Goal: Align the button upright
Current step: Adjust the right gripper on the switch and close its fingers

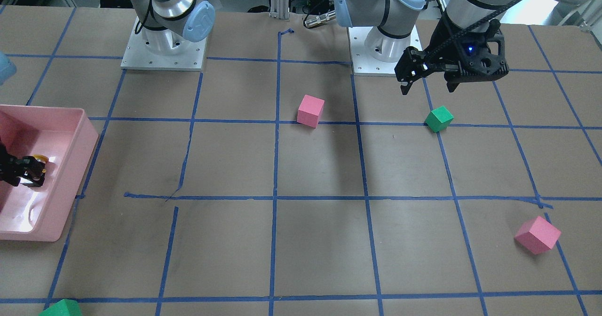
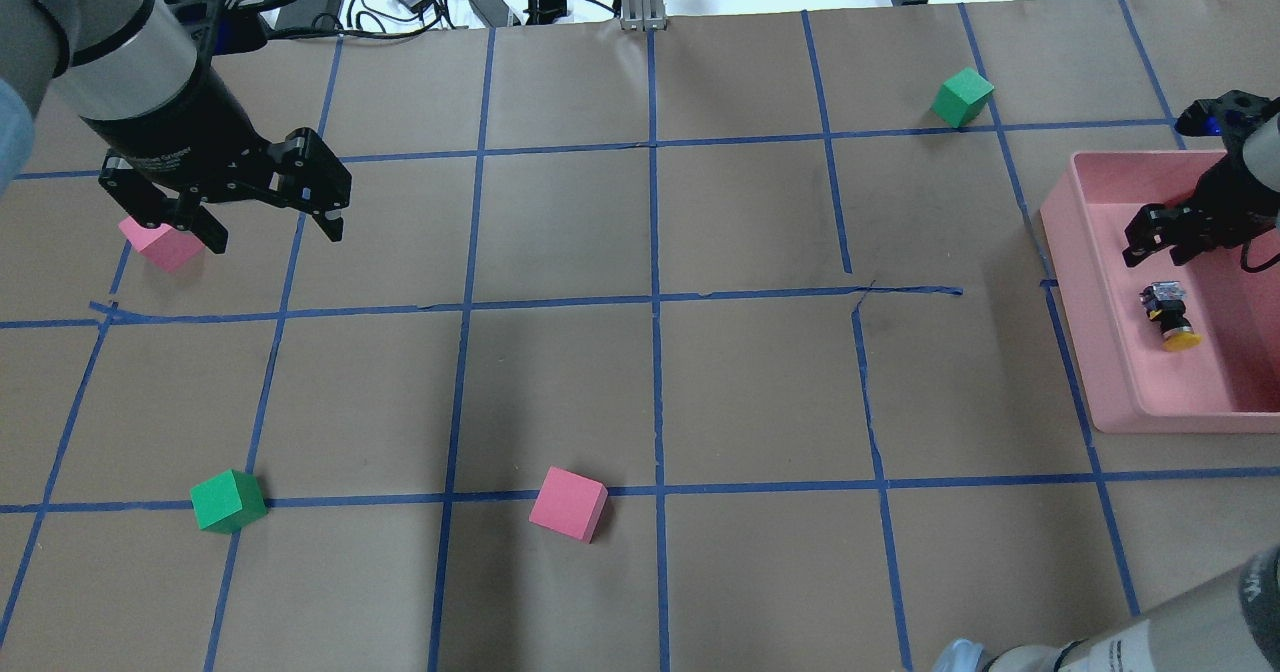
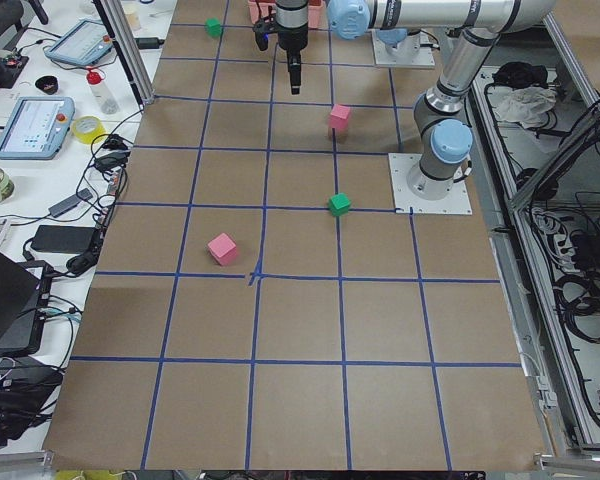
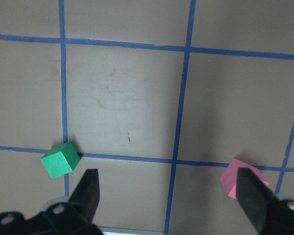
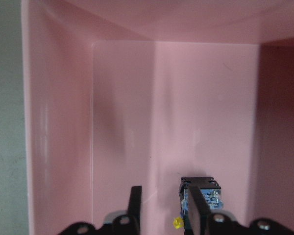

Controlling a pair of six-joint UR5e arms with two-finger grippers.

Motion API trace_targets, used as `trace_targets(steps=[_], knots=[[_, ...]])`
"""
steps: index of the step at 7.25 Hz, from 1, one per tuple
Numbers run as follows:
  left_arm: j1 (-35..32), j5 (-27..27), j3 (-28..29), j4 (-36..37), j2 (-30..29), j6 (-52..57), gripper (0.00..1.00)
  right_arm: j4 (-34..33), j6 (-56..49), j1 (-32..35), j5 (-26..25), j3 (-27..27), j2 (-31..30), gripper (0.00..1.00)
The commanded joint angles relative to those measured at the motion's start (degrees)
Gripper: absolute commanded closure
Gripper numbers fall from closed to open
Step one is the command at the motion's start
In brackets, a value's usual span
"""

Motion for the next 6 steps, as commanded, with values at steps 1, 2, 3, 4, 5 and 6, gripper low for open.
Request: trace_targets(steps=[1, 2, 3, 4, 5, 6], knots=[[-0.1, -0.1, -0.2, -0.1, 0.0, -0.2, 0.00, -2.0, 0.2, 0.0, -0.7, 0.0, 2.1, 0.38], [-0.1, -0.1, -0.4, -0.1, 0.0, -0.2, 0.00, -2.0, 0.3, 0.0, -0.7, 0.1, 2.4, 0.38], [-0.2, 0.0, -0.7, -0.1, 0.0, -0.2, 0.00, -2.0, 0.3, 0.0, -0.8, 0.1, 2.8, 0.38], [-0.2, -0.3, -0.8, 0.0, 0.0, -0.3, 0.00, -1.9, 0.3, 0.0, -1.1, 0.2, 2.9, 0.32], [-0.2, -0.2, -0.8, 0.0, 0.0, -0.2, 0.00, -1.9, 0.3, 0.0, -1.6, 0.3, 2.9, 0.23], [-0.2, -0.2, -0.8, -0.1, 0.0, -0.2, 0.00, -1.9, 0.4, 0.0, -1.5, 0.5, 2.9, 0.08]])
